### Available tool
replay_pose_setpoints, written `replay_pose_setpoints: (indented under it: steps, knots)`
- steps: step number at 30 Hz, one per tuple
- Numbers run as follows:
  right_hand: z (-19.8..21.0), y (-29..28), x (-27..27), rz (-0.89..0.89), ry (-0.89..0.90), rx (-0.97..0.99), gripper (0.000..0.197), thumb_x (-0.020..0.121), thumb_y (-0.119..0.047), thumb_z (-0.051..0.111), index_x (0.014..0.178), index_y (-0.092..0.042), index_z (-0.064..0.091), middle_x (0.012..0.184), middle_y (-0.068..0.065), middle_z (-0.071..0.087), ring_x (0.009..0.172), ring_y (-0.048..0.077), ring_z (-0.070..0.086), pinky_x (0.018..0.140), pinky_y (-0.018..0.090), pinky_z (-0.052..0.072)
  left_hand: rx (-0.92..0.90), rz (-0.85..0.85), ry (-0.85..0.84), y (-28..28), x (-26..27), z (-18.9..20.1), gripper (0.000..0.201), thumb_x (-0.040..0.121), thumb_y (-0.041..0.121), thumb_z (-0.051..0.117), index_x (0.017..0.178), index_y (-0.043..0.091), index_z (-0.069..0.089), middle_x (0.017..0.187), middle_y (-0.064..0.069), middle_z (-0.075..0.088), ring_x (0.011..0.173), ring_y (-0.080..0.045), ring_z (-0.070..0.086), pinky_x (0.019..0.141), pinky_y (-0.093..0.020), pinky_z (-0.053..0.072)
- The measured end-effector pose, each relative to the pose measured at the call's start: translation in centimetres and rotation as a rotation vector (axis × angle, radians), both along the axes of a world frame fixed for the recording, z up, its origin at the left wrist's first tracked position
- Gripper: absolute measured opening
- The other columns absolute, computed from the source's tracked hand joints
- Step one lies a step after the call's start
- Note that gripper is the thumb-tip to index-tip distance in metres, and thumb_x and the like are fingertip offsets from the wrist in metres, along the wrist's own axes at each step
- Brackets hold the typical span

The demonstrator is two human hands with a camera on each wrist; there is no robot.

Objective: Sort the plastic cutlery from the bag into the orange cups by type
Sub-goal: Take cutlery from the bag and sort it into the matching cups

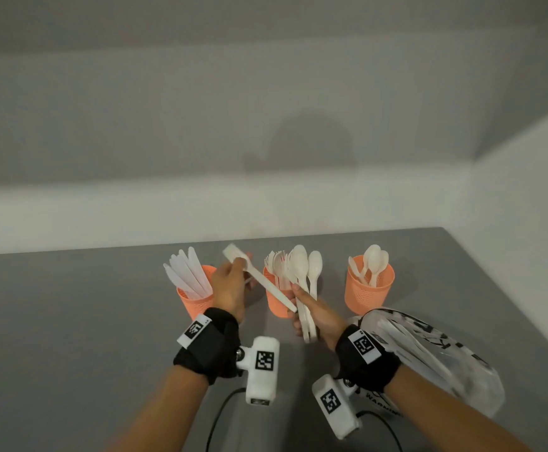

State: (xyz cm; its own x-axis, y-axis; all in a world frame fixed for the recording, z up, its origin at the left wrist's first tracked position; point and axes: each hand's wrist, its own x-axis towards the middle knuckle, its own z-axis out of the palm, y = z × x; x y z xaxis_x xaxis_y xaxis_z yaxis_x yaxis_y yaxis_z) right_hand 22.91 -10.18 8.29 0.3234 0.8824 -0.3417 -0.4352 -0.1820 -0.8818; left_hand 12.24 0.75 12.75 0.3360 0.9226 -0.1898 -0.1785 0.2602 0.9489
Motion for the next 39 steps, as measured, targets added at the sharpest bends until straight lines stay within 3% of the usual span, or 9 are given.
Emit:
replay_pose_setpoints:
  steps: [4,7,11,14,20,26,32,36,39]
  knots:
    - [0.2,-0.2,0.4,0.052,0.006,0.014,0.031,0.096,-0.041,0.04,0.101,-0.016,0.057,0.051,-0.004,0.046,0.034,0.005,0.032,0.037,0.017,0.032,-0.111,0.105,-0.133,1.0,-0.7,0.0,0.007,0.095,0.014,0.046,0.092,0.014,0.052,0.071,-0.005,0.049,0.046,-0.01,0.053,0.051,-0.021,0.046]
    - [0.3,0.1,0.3,0.097,0.067,0.031,0.038,0.096,-0.044,0.037,0.114,-0.014,0.053,0.049,-0.005,0.046,0.032,0.003,0.032,0.035,0.016,0.031,-0.029,0.042,0.036,0.6,-0.9,-1.1,0.011,0.097,0.014,0.038,0.101,0.013,0.048,0.062,-0.003,0.047,0.039,-0.006,0.041,0.04,-0.016,0.033]
    - [0.4,0.1,-0.1,0.143,0.065,0.048,0.04,0.096,-0.046,0.036,0.114,-0.018,0.057,0.049,-0.005,0.047,0.032,0.003,0.032,0.036,0.015,0.03,0.012,-0.164,0.182,-1.2,-0.5,-2.3,0.027,0.092,0.03,0.052,0.073,0.011,0.05,0.051,0.0,0.038,0.036,-0.005,0.032,0.04,-0.017,0.03]
    - [0.2,0.1,-0.3,0.152,0.04,0.045,0.04,0.095,-0.048,0.037,0.113,-0.021,0.06,0.051,-0.004,0.047,0.033,0.003,0.032,0.036,0.015,0.031,-0.005,-0.281,0.184,-2.4,0.0,-2.3,0.034,0.085,0.039,0.061,0.079,0.006,0.058,0.044,0.005,0.037,0.038,-0.006,0.031,0.042,-0.018,0.029]
    - [0.9,-0.6,0.1,0.202,-0.08,0.034,0.04,0.084,-0.055,0.044,0.075,-0.027,0.071,0.052,-0.001,0.055,0.033,0.006,0.038,0.039,0.017,0.034,0.028,-0.345,0.21,-2.8,0.3,-1.9,0.022,0.085,0.029,0.063,0.086,0.007,0.062,0.043,0.009,0.047,0.038,-0.005,0.024,0.041,-0.018,0.023]
    - [0.6,-0.6,0.3,0.157,-0.204,0.025,0.041,0.094,-0.036,0.049,0.118,-0.004,0.058,0.08,0.014,0.068,0.061,0.019,0.068,0.057,0.028,0.058,0.017,-0.313,0.217,-2.1,0.3,-1.8,0.025,0.088,0.017,0.051,0.065,0.01,0.056,0.043,0.007,0.046,0.04,-0.008,0.033,0.04,-0.018,0.028]
    - [-0.9,-0.4,0.8,-0.036,-0.521,0.037,0.021,0.097,-0.016,0.046,0.105,-0.01,0.064,0.053,-0.003,0.058,0.038,0.004,0.051,0.042,0.019,0.043,-0.111,-0.073,0.106,-0.5,0.7,-2.0,0.028,0.095,0.018,0.036,0.07,0.011,0.046,0.043,0.001,0.046,0.047,-0.016,0.044,0.058,-0.03,0.037]
    - [-1.5,-0.2,0.9,-0.097,-0.824,0.031,0.018,0.095,-0.018,0.049,0.088,-0.031,0.059,0.055,-0.006,0.053,0.045,0.003,0.049,0.053,0.02,0.041,-0.056,-0.18,0.038,-0.8,0.5,-1.4,0.025,0.093,0.031,0.052,0.078,0.011,0.051,0.037,0.008,0.031,0.032,-0.006,0.03,0.038,-0.02,0.031]
    - [-1.4,0.1,0.6,-0.097,-0.976,0.04,0.018,0.091,-0.03,0.056,0.104,-0.019,0.064,0.071,-0.006,0.062,0.061,0.008,0.056,0.061,0.027,0.046,-0.011,-0.317,0.097,-1.2,0.4,-1.2,0.035,0.087,0.045,0.056,0.085,0.009,0.055,0.043,0.006,0.034,0.034,-0.006,0.027,0.035,-0.017,0.025]
